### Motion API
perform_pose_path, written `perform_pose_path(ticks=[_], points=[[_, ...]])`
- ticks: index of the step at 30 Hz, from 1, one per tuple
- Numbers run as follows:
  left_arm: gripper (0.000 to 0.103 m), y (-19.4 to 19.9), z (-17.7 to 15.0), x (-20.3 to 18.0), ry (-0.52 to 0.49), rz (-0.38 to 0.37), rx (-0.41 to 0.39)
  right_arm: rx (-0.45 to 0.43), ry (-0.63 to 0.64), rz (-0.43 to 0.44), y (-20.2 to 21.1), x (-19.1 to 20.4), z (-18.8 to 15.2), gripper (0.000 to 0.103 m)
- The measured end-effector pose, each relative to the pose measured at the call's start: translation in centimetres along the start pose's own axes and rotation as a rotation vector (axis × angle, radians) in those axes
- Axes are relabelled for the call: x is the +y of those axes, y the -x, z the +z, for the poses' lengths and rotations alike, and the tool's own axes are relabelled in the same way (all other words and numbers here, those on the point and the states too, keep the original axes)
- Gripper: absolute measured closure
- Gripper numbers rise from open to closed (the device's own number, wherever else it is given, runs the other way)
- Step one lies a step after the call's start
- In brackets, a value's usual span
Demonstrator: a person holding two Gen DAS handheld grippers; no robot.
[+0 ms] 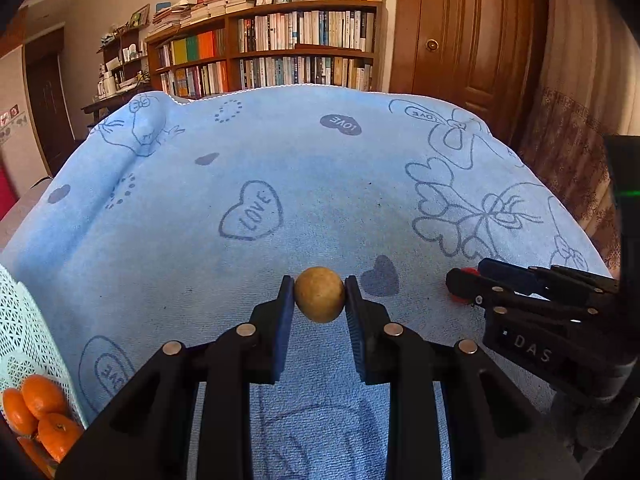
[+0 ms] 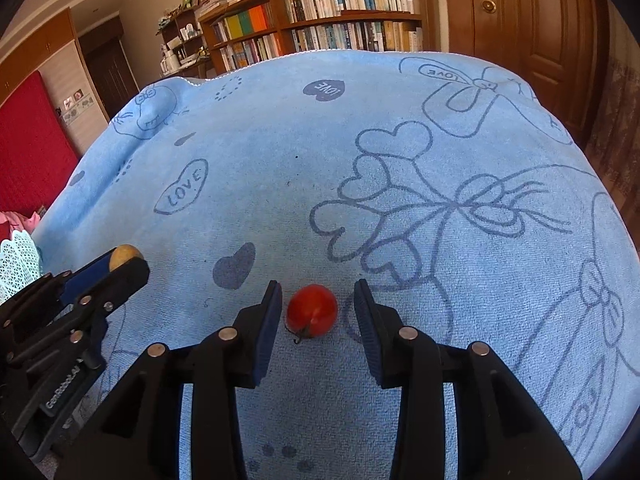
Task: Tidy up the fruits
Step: 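Carry the tan fruit and tomato to the blue basket with both grippers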
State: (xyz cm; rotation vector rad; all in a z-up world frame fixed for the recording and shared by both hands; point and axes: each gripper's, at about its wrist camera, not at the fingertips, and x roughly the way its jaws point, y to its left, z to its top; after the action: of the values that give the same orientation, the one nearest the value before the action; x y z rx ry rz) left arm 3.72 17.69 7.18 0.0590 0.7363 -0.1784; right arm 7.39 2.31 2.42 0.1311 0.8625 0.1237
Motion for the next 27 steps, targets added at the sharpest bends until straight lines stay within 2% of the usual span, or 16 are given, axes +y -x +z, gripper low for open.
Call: perform_pose_path(ticks=[5, 7, 9, 14, 27], points=[[0.077, 0.8, -0.2, 0.9, 0.021, 0.008, -0.006, 0.013, 0.026, -0.020, -0.5, 0.5, -0.2, 0.066], [0.077, 1.1, -0.3, 1.0, 0.025, 0.010, -0.009, 0.010, 0.041, -0.032, -0.5, 0.7, -0.3, 0.074], [0.077, 1.5, -0.4, 1.1, 0.024, 0.013, -0.013, 0.002, 0.059, -0.043, -0.3, 1.0, -0.4, 0.077], [0.077, 2.6, -0.4, 1.1, 0.012, 0.033, -0.035, -0.046, 0.086, -0.074, 0.8, 1.5, -0.8, 0.077], [0.077, 4.9, -0.8, 1.4, 0.003, 0.060, -0.058, -0.138, 0.083, -0.087, 4.0, 1.8, -1.8, 0.077]])
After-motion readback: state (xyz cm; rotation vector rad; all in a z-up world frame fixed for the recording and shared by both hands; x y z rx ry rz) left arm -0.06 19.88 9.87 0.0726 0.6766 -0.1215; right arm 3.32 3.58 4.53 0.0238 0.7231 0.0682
